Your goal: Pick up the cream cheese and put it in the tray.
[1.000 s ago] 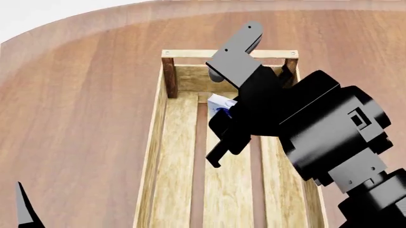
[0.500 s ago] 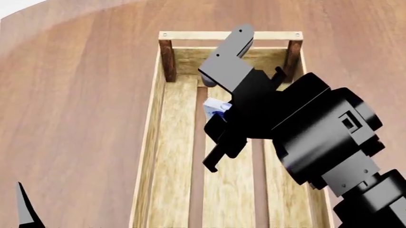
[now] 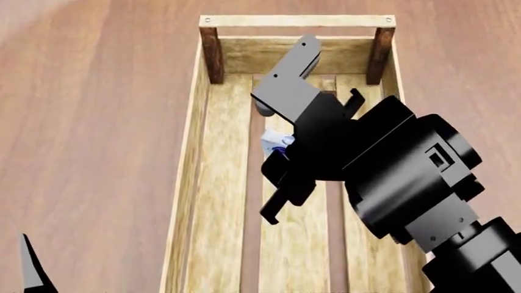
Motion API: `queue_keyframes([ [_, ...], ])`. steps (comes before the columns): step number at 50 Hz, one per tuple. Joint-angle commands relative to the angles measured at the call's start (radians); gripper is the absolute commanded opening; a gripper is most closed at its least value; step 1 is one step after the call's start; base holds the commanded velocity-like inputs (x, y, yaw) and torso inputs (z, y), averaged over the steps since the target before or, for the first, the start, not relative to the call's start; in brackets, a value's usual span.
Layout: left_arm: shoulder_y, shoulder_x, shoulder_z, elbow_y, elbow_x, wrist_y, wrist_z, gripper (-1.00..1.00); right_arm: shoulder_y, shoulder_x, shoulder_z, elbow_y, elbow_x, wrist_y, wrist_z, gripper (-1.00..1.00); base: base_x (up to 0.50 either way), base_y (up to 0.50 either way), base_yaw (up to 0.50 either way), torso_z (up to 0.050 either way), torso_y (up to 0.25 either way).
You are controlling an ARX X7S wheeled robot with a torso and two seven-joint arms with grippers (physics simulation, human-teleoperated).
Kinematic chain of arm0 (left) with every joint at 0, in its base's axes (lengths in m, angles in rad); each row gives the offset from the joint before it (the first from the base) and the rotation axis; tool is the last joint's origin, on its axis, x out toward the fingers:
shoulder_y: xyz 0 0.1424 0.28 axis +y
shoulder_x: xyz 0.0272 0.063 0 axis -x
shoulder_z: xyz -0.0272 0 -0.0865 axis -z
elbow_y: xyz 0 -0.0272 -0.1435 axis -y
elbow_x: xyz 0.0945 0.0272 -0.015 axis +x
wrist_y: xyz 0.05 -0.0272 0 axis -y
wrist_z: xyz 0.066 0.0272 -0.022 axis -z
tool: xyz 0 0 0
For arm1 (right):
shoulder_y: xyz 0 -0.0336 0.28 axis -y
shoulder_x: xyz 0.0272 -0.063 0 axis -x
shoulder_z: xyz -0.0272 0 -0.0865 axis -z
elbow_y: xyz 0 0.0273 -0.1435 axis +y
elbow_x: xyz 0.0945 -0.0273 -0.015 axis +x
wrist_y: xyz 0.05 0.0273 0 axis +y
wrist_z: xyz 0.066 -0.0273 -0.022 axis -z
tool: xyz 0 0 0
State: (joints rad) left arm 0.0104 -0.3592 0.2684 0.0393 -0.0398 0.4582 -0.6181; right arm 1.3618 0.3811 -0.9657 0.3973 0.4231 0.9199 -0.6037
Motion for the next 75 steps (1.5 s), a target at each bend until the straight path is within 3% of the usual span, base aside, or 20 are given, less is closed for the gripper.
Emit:
queue_keyframes([
  [1, 0.000, -0.001, 0.003, -0.001, 0.002, 0.000, -0.003, 1.00, 0.005, -0.007, -0.012, 0.013, -0.032, -0.020, -0.157, -1.00, 0.00, 0.00, 0.00, 0.000, -0.078],
  [41, -0.004, -0.004, 0.012, -0.018, -0.010, 0.024, -0.002, 1.00, 0.001, -0.026, -0.050, 0.064, -0.054, -0.047, -0.162, -1.00, 0.00, 0.00, 0.00, 0.000, -0.080],
  [75, -0.005, -0.007, 0.019, -0.006, -0.001, -0.005, -0.012, 1.00, -0.010, -0.084, -0.115, 0.181, -0.098, -0.099, -0.170, -1.00, 0.00, 0.00, 0.00, 0.000, -0.001],
])
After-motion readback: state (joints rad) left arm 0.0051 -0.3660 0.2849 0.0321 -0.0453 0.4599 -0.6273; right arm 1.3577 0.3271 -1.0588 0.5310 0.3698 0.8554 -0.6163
